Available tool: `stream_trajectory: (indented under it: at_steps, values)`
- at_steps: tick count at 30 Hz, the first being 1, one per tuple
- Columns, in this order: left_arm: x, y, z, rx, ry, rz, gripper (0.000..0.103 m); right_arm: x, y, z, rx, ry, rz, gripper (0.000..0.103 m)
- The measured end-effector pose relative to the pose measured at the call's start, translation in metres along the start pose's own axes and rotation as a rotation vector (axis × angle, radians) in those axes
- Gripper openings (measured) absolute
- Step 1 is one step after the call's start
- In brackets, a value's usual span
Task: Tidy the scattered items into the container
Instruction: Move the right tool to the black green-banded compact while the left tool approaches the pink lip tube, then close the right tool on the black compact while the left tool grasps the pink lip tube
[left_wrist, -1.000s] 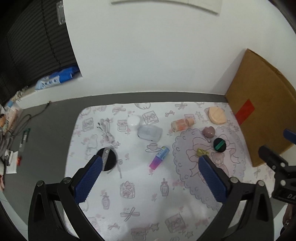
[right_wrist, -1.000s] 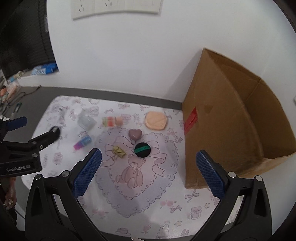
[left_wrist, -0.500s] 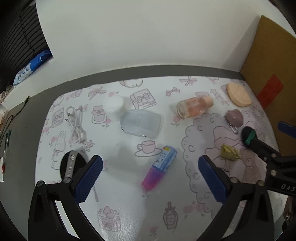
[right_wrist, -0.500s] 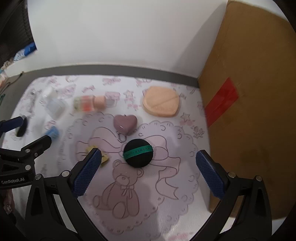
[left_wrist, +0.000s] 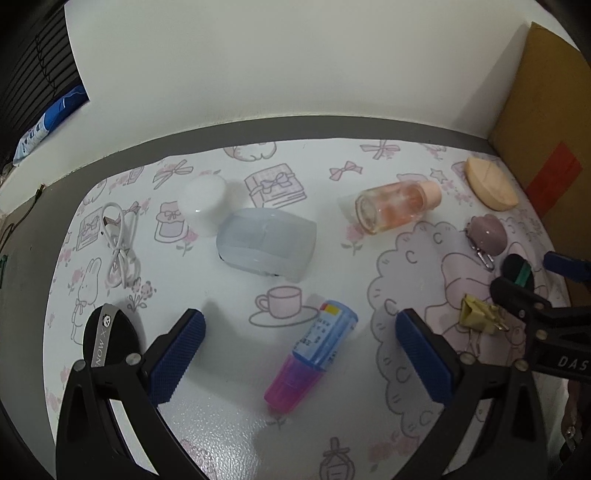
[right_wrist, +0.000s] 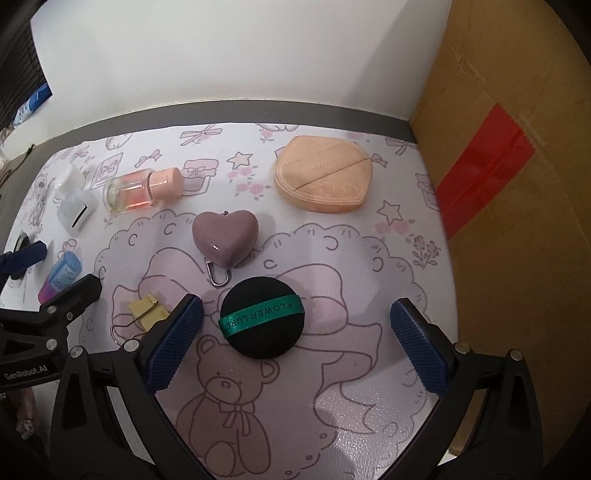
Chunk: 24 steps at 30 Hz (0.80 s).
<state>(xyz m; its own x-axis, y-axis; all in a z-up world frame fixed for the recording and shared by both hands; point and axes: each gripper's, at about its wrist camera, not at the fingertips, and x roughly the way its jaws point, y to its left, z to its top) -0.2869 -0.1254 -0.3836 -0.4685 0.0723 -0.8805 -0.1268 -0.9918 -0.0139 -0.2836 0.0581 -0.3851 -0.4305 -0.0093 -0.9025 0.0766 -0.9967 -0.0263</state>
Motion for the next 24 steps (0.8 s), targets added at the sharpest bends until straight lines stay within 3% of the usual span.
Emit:
stream_trajectory:
  at_steps: [4,7,8,9,10,11,12,13,14,24]
  values:
    - [-0.003,0.001,-0.001,0.020,0.024,-0.012,0.103,0.001,-0.007,0.001,0.008,0.008,0.019,0.100]
    - [-0.008,-0.001,-0.002,0.037,0.029,-0.022,0.092,-0.002,-0.010,0.002,-0.010,0.020,0.029,0.091]
    - [-0.011,-0.002,-0.003,0.042,0.024,-0.025,0.081,-0.004,-0.010,0.002,-0.019,0.021,0.033,0.088]
    - [-0.014,-0.002,-0.004,0.047,0.017,-0.028,0.062,-0.006,-0.009,0.003,-0.031,0.023,0.037,0.082]
    - [-0.017,-0.004,-0.005,0.053,0.012,-0.031,0.051,-0.007,-0.008,0.003,-0.039,0.026,0.041,0.074]
    - [-0.020,-0.006,-0.006,0.061,0.014,-0.032,0.033,-0.009,-0.007,0.003,-0.045,0.030,0.043,0.070]
    - [-0.021,-0.007,-0.006,0.065,0.018,-0.031,0.026,-0.010,-0.006,0.003,-0.052,0.036,0.047,0.059]
    - [-0.022,-0.006,-0.007,0.066,0.022,-0.032,0.024,-0.011,-0.005,0.004,-0.058,0.039,0.047,0.047]
    - [-0.023,-0.005,-0.007,0.067,0.027,-0.033,0.021,-0.013,-0.005,0.004,-0.062,0.043,0.045,0.043]
    - [-0.023,-0.003,-0.005,0.071,0.054,-0.034,0.019,-0.017,0.000,-0.004,-0.047,0.065,0.037,0.035]
